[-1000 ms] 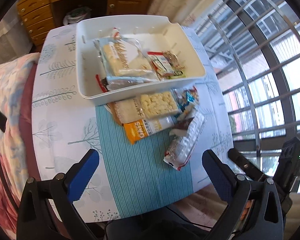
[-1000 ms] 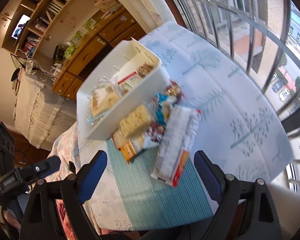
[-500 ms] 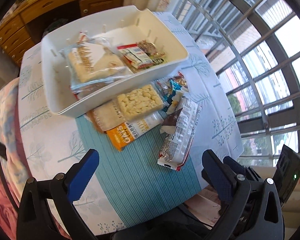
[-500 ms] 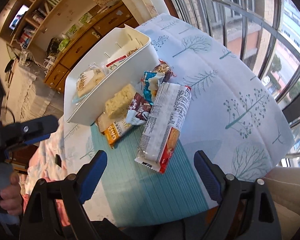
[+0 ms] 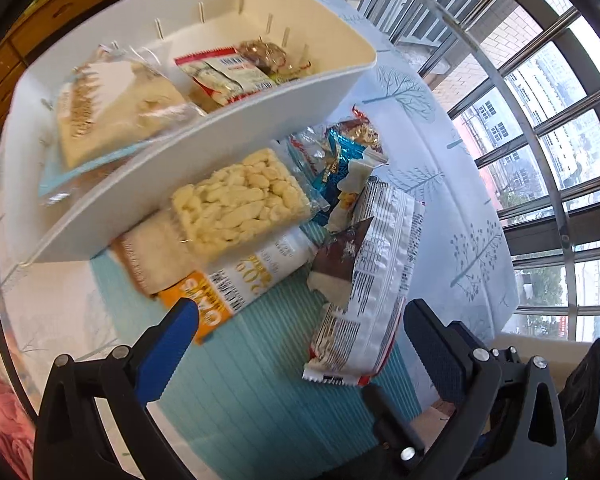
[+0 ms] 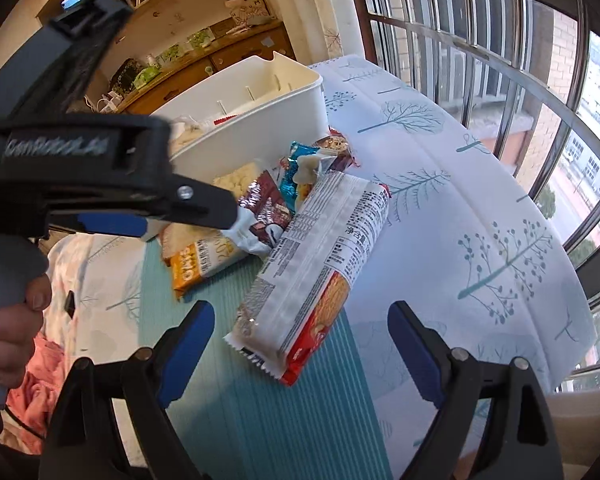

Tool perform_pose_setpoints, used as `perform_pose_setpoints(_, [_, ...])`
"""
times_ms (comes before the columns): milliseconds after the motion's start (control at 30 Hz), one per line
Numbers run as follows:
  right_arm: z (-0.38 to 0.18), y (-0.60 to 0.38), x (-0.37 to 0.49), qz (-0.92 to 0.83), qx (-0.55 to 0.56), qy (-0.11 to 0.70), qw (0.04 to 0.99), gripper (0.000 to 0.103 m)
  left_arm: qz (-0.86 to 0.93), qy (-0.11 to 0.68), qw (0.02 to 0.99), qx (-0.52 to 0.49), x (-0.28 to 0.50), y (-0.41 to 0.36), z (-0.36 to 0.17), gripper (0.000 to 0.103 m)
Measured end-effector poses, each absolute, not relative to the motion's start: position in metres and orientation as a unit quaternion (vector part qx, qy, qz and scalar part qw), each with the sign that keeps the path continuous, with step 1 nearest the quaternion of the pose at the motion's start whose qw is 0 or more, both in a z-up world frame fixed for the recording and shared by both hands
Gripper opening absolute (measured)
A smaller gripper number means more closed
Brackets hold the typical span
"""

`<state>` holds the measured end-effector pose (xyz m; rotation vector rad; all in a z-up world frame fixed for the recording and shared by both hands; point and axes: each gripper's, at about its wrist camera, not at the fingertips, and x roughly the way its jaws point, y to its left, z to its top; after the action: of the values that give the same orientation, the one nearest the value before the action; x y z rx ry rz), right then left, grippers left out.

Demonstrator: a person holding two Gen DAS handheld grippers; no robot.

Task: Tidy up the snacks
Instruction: 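Grasp the red-white biscuit roll with the right gripper while the left grasps a dark wrapper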

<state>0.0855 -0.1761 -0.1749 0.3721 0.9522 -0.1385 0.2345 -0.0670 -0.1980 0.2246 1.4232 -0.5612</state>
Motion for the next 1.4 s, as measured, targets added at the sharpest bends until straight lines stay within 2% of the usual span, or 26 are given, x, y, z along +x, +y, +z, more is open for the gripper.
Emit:
perform_pose_setpoints(200, [-0.194, -0.177, 0.089, -0.071, 0.183, 0.447, 0.873, 0.089, -0.246, 0.644, 0.718, 0.098, 0.239, -0.079, -0.219, 0.099])
perform_pose_setpoints(400, [-0.212, -0.178, 0.102, -0.056, 0.204, 0.464, 0.86, 0.089, -0.238, 0.652, 0.713, 0.099, 0.243, -0.089, -0.235, 0.088])
perform_pose_setpoints(433, [-0.213, -0.178, 0.104, -0.055, 0.205, 0.465, 0.859, 0.089, -0.236, 0.654, 0.712, 0.1, 0.244, -0.09, -0.237, 0.081])
perform_pose_setpoints(533, [-0.216, -0.177, 0.111, -0.05, 0.202, 0.466, 0.86, 0.089, -0.232, 0.66, 0.707, 0.102, 0.248, -0.093, -0.244, 0.071])
perform_pose_setpoints(600, [-0.218, -0.177, 0.115, -0.047, 0.201, 0.469, 0.859, 0.088, -0.235, 0.663, 0.705, 0.093, 0.249, -0.094, -0.246, 0.069])
perform_pose_setpoints(867, [-0.223, -0.18, 0.126, -0.039, 0.201, 0.482, 0.852, 0.081, -0.26, 0.661, 0.7, 0.073, 0.25, -0.105, -0.247, 0.047])
perform_pose_setpoints(933, [-0.222, -0.18, 0.127, -0.036, 0.2, 0.487, 0.85, 0.079, -0.27, 0.663, 0.696, 0.059, 0.25, -0.105, -0.247, 0.033])
perform_pose_setpoints(1000, [-0.222, -0.183, 0.131, -0.033, 0.2, 0.491, 0.847, 0.078, -0.272, 0.661, 0.697, 0.057, 0.249, -0.106, -0.245, 0.024])
perform_pose_setpoints(1033, [-0.222, -0.183, 0.131, -0.031, 0.199, 0.493, 0.846, 0.077, -0.268, 0.659, 0.7, 0.063, 0.249, -0.107, -0.245, 0.015])
perform_pose_setpoints(1400, [-0.219, -0.184, 0.13, -0.03, 0.206, 0.511, 0.834, 0.071, -0.258, 0.672, 0.693, 0.03, 0.257, -0.085, -0.245, 0.012])
